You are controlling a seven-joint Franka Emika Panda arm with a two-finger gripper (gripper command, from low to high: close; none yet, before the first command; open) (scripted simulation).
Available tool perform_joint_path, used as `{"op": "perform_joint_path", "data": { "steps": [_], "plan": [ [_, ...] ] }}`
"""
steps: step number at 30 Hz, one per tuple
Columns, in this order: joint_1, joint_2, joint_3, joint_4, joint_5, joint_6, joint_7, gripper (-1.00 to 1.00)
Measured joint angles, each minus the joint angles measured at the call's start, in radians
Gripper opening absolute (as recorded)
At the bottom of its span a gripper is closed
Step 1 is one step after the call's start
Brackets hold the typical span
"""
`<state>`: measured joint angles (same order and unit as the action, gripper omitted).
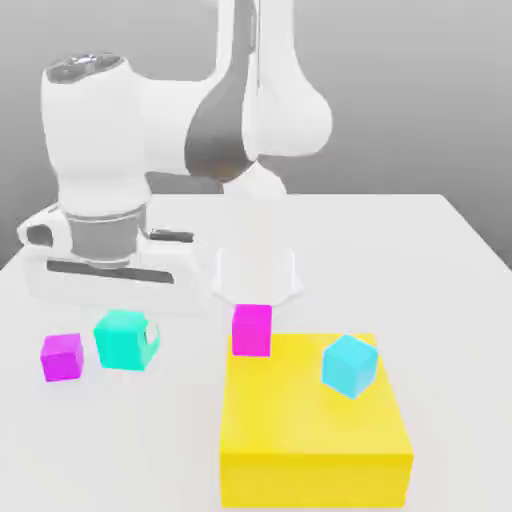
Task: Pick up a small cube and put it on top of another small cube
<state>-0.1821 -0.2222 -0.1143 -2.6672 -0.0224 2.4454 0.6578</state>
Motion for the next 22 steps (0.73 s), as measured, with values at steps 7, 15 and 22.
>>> {"op": "perform_joint_path", "data": {
  "steps": [7, 15, 22],
  "plan": [
    [0.074, -0.253, 0.074, -0.151, 0.010, -0.102, -0.024, -1.00],
    [0.151, -0.401, 0.130, -0.303, 0.042, -0.099, -0.061, -1.00],
    [0.149, -0.286, 0.137, -0.348, 0.045, 0.062, -0.063, 1.00]
  ]
}}
